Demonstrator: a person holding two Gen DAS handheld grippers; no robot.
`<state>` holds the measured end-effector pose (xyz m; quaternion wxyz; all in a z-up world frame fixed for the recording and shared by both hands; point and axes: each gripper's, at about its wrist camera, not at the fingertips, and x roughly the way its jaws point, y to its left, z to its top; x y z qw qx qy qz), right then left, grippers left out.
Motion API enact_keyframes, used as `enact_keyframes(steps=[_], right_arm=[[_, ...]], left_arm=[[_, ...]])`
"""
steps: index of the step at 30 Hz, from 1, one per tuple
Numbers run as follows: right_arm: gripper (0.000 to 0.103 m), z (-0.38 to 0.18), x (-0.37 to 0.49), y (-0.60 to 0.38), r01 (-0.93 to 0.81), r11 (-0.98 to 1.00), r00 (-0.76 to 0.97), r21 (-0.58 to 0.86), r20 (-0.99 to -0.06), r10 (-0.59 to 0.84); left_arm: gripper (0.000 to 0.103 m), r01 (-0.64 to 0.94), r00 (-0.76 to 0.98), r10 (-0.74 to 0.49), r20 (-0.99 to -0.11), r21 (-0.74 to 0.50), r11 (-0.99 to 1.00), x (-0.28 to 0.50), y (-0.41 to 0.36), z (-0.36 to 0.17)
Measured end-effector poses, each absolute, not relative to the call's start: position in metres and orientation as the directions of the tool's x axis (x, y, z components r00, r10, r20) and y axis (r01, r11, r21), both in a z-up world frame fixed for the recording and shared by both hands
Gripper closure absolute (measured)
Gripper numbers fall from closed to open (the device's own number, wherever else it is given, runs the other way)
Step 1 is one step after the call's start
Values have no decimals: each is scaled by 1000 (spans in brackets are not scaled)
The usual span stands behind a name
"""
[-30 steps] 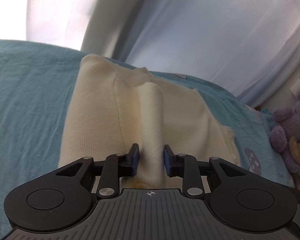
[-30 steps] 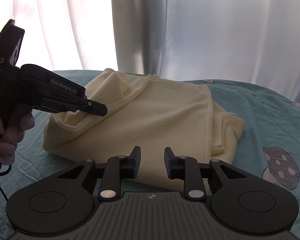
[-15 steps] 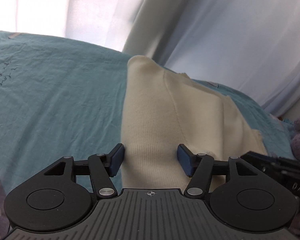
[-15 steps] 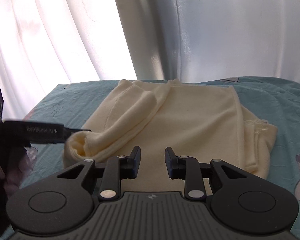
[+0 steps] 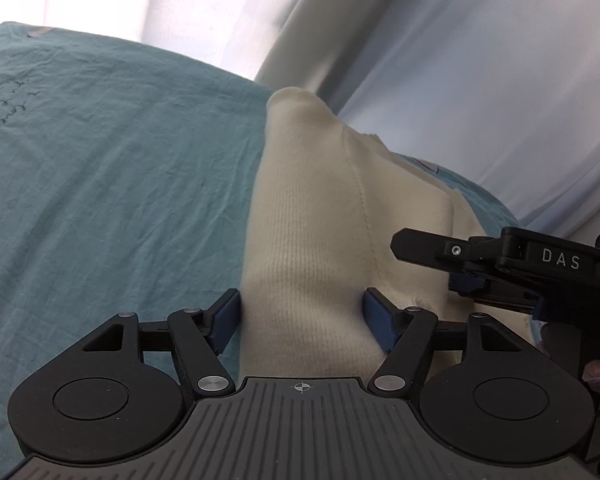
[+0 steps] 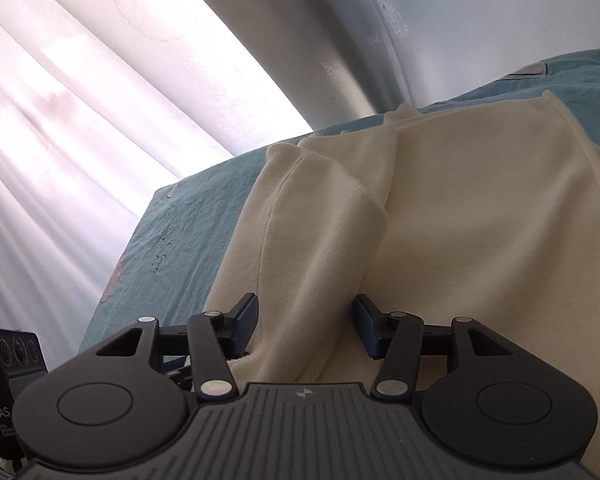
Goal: Fold small clothes
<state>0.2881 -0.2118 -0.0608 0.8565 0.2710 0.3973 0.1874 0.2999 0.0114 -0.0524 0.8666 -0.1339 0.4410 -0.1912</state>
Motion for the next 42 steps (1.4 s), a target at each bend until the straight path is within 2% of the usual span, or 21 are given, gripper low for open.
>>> enact_keyframes(steps=[1, 6, 9, 17, 22, 24, 32, 37, 42], right_arm=[[47, -61, 290, -211, -106, 775, 610, 623, -575, 546], [47, -63, 301, -206, -104, 757, 606, 646, -562, 563], [54, -62, 304, -203, -116, 746, 606, 655, -549, 576], [55, -65, 313, -199, -110, 722, 592, 683, -538, 600], [84, -62, 313, -185, -150, 775, 609, 614, -560, 562], [87, -58, 310, -186, -157, 789, 621, 593, -562, 546], [89, -21, 286, -204, -203, 872, 721, 445, -535, 440], [89, -15, 272, -244, -141, 909, 755, 392, -552, 355], [86, -33, 268, -286, -12, 894, 724, 447, -613, 316]], left_arm=[[31, 214, 538, -451, -712, -402, 890, 300, 11, -53], [31, 206, 533, -459, -711, -417, 885, 300, 12, -52], [31, 209, 533, -458, -711, -415, 886, 300, 12, -52], [31, 207, 535, -453, -713, -409, 889, 299, 10, -51], [31, 207, 540, -442, -716, -396, 895, 296, 9, -47], [31, 214, 542, -442, -715, -391, 895, 293, 10, -42], [30, 340, 504, -531, -681, -409, 847, 276, 6, -21], [30, 377, 460, -527, -715, -380, 845, 274, -15, -31], [30, 373, 423, -523, -740, -384, 844, 278, -32, -45]])
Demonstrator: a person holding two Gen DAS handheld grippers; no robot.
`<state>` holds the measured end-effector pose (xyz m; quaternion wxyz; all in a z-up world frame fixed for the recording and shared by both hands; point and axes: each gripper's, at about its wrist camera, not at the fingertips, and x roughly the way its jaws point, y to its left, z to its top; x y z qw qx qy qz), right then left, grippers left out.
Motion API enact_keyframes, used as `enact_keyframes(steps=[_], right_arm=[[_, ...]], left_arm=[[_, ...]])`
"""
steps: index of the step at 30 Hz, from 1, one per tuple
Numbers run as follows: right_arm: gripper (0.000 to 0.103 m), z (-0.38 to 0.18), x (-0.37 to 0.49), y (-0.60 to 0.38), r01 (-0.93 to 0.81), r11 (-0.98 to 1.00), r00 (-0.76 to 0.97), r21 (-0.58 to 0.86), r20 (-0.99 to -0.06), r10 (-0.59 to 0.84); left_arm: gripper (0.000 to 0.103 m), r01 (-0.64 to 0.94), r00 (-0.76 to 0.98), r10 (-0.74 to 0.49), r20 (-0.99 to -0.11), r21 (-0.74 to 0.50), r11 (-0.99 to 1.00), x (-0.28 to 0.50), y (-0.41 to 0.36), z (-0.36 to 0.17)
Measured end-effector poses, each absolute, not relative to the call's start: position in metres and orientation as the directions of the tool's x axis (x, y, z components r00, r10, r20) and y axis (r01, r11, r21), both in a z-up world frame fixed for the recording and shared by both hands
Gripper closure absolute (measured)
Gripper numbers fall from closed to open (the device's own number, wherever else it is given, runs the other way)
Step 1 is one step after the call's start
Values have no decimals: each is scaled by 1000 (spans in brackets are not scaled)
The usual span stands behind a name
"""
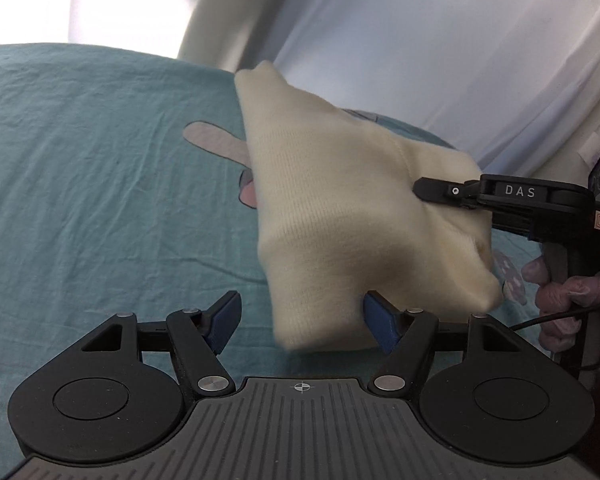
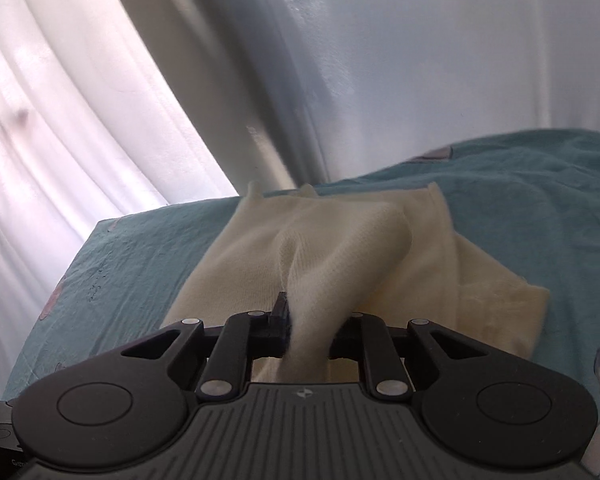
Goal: Fold small clothes
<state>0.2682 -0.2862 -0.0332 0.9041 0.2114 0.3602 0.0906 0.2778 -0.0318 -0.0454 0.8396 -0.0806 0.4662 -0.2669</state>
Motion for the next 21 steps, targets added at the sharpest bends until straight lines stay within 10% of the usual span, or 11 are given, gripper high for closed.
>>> enact_keyframes(steps=[10, 14, 21], right_arm=[[53, -59, 276, -296, 1, 773, 685, 634, -564, 461], [82, -58, 283, -279, -14, 821, 684, 570, -594, 424], [89, -19, 261, -263, -24, 941, 818, 337, -535, 212]], left_arm=[[29, 396, 394, -521, -757, -372, 840, 279, -42, -53], [28, 401, 395, -510, -764, -356, 844, 276, -46, -51], [26, 392, 403, -506, -762, -356, 848, 275, -44, -47]])
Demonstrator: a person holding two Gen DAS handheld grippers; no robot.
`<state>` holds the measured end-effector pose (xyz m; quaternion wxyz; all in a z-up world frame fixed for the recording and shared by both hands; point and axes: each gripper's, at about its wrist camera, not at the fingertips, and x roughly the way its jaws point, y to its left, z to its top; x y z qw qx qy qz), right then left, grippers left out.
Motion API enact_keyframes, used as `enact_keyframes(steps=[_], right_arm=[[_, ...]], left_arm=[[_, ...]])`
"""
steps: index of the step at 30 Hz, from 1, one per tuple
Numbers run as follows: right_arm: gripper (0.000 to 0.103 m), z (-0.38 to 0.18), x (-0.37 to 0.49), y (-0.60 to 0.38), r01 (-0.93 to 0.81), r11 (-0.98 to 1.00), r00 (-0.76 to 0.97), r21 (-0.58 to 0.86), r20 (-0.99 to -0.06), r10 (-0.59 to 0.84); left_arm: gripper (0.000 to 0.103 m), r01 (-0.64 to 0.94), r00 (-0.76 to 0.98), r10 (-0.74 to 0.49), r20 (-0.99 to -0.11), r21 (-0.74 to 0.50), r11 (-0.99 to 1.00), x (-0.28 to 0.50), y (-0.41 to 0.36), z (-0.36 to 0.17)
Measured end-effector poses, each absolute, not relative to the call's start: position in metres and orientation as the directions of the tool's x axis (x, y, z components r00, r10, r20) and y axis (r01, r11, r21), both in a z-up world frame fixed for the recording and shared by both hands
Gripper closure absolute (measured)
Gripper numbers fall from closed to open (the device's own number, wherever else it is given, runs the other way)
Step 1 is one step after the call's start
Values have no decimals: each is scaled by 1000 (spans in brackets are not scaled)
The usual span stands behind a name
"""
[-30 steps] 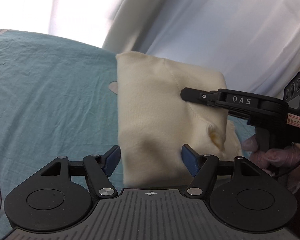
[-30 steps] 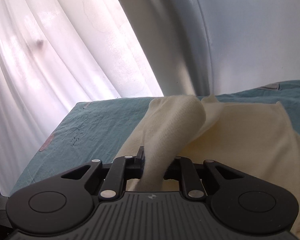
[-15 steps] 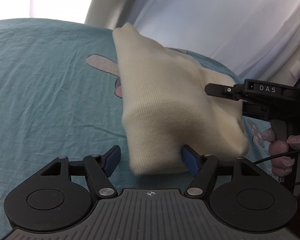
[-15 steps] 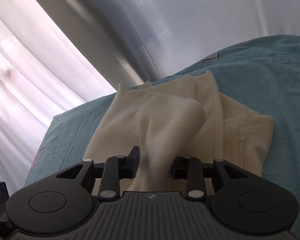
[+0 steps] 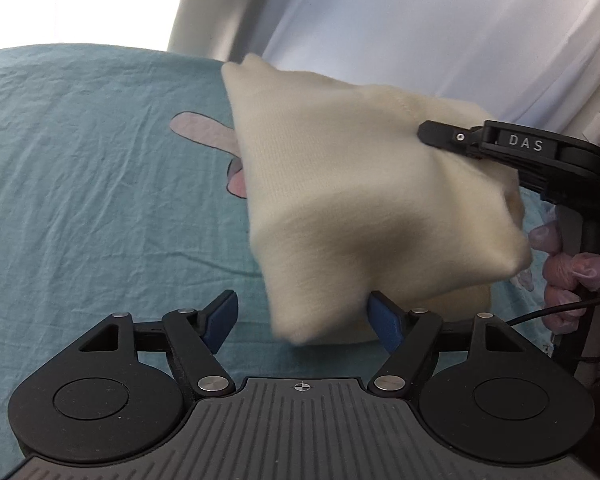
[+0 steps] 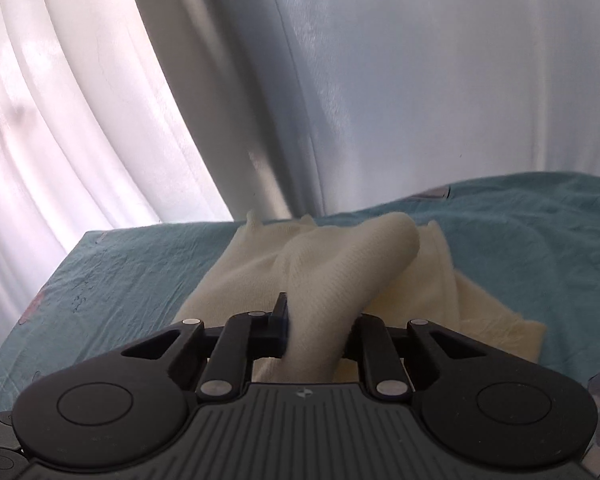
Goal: Fold small clothes
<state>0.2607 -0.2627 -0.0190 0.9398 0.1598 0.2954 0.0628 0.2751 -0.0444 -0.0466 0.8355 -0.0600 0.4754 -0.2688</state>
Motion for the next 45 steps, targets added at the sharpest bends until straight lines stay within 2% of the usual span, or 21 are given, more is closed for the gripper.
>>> enact_keyframes(steps=[4, 6, 9, 11, 13, 18, 21, 23, 25, 28, 30, 32, 36, 40, 45], right_arm=[[89, -16, 247, -274, 31, 968, 843, 249, -527, 109], [89, -26, 246, -285, 71, 965, 830, 254, -551, 84], [88, -42, 246, -288, 90, 978, 803, 188, -594, 41], [83, -48, 247, -293, 93, 976, 784, 198, -619, 51], [69, -42, 240, -303, 135, 964, 786, 228, -617, 36], [69, -9, 206, -315, 190, 956, 847, 224, -530, -44], [72, 4, 201, -297, 72, 968, 862, 240, -503, 61], [82, 1, 206, -274, -36, 968, 837, 250, -522, 166], [92, -7, 212, -245, -102, 971, 804, 218, -557, 210], [92, -24, 211, -225, -158, 965, 761, 207, -597, 253], [93, -41, 204, -217, -166, 974, 740, 153, -633, 226], [93, -49, 196, -216, -192, 974, 748, 119, -624, 223], [97, -44, 191, -226, -184, 967, 695, 175, -672, 254], [96, -21, 191, -239, -142, 976, 749, 163, -628, 213], [96, -15, 216, -250, -71, 988, 776, 139, -615, 142]], left_arm=[[24, 404, 401, -513, -759, -357, 842, 275, -43, -45], [23, 399, 395, -507, -766, -354, 846, 276, -45, -47], [23, 391, 385, -504, -773, -358, 848, 278, -46, -48], [23, 389, 395, -496, -773, -348, 853, 277, -44, -45], [23, 383, 418, -489, -766, -339, 859, 275, -39, -38], [21, 336, 497, -481, -722, -351, 874, 285, -26, -17], [20, 304, 505, -475, -721, -367, 879, 301, -32, -16], [21, 301, 499, -478, -723, -373, 878, 307, -43, -18], [21, 323, 493, -476, -728, -355, 877, 310, -54, -22], [23, 356, 461, -459, -759, -316, 880, 307, -67, -36], [20, 387, 448, -457, -769, -294, 874, 303, -72, -47], [14, 375, 440, -462, -770, -310, 873, 304, -70, -56], [18, 358, 423, -485, -765, -351, 865, 304, -61, -49], [19, 348, 504, -451, -736, -305, 886, 311, -59, -34], [18, 323, 501, -430, -751, -298, 898, 331, -71, -36]])
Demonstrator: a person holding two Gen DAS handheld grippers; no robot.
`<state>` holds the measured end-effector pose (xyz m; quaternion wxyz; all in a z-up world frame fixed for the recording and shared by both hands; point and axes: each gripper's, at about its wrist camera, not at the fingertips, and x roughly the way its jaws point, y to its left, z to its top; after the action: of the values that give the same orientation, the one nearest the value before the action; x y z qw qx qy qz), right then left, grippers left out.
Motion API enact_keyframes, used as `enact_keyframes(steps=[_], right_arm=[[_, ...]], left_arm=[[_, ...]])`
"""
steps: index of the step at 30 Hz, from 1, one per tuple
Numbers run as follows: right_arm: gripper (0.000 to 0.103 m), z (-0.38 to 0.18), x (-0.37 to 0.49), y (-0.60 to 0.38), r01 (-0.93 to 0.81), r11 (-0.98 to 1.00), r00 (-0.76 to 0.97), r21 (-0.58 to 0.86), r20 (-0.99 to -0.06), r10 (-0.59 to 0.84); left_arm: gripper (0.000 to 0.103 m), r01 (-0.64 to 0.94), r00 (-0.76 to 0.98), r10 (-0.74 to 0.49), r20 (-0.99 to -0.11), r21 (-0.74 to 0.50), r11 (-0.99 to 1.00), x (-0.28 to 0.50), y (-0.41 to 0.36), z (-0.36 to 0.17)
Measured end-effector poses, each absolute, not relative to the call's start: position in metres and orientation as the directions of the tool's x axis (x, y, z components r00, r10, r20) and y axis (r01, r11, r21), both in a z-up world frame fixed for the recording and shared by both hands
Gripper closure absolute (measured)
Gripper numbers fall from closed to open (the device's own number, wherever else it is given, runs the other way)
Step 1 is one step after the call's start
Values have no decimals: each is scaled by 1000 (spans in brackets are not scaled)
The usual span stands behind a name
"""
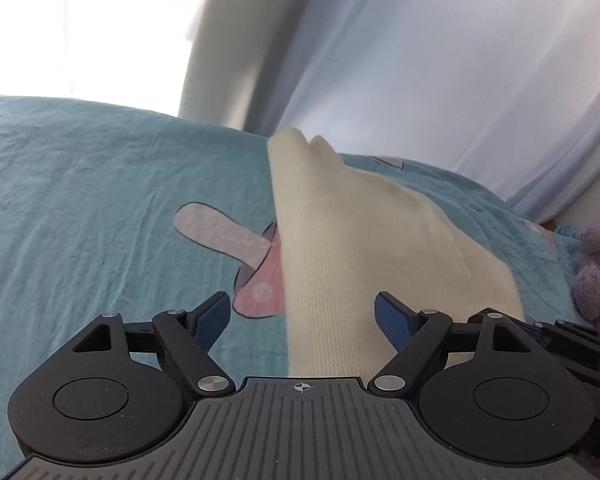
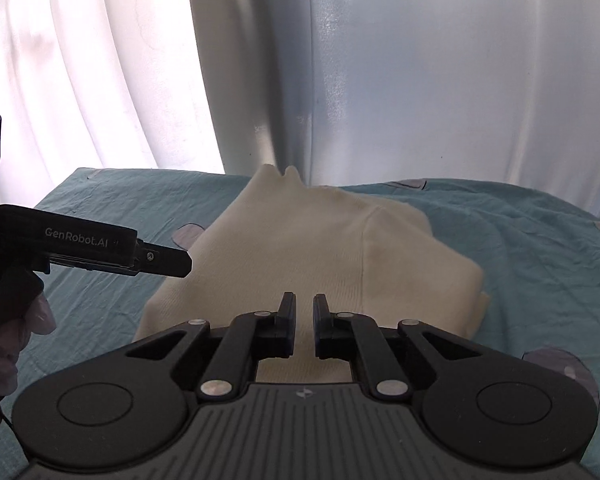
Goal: Fold small clothes
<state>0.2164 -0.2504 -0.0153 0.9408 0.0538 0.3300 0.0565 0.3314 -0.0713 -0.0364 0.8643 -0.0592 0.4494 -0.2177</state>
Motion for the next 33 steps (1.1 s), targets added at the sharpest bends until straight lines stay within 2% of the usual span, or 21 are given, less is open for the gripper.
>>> enact_keyframes(steps=[4, 8, 10, 14, 18, 20, 21, 22, 33], right_arm=[[97, -32, 233, -248, -61, 996, 747, 60, -659, 86], [97, -41, 232, -261, -7, 1000, 764, -21, -645, -8], [97, -41, 230, -274, 3, 999, 763, 54, -645, 32], [97, -36, 229, -275, 2, 999, 758, 52, -652, 33], [97, -31, 222, -284, 18, 991, 761, 135, -645, 74], [88, -27, 214, -290, 37, 985, 767, 168, -637, 80], [77, -25, 208, -292, 50, 983, 772, 174, -632, 72], [71, -23, 204, -296, 56, 981, 775, 188, -627, 76], [60, -29, 164, -333, 114, 884, 755, 453, -618, 220]], left_arm=[[17, 328, 476, -415, -776, -281, 902, 340, -86, -51], [15, 326, 457, -430, -779, -304, 895, 344, -89, -58], [14, 330, 458, -429, -779, -299, 895, 344, -90, -59], [13, 332, 460, -426, -779, -294, 896, 344, -90, -61], [12, 326, 456, -432, -778, -305, 895, 344, -87, -61], [11, 323, 457, -433, -777, -308, 895, 344, -86, -61], [11, 320, 454, -436, -777, -314, 894, 344, -86, -61], [11, 313, 450, -438, -778, -322, 893, 345, -84, -61], [9, 304, 396, -536, -746, -444, 843, 302, -48, -52]])
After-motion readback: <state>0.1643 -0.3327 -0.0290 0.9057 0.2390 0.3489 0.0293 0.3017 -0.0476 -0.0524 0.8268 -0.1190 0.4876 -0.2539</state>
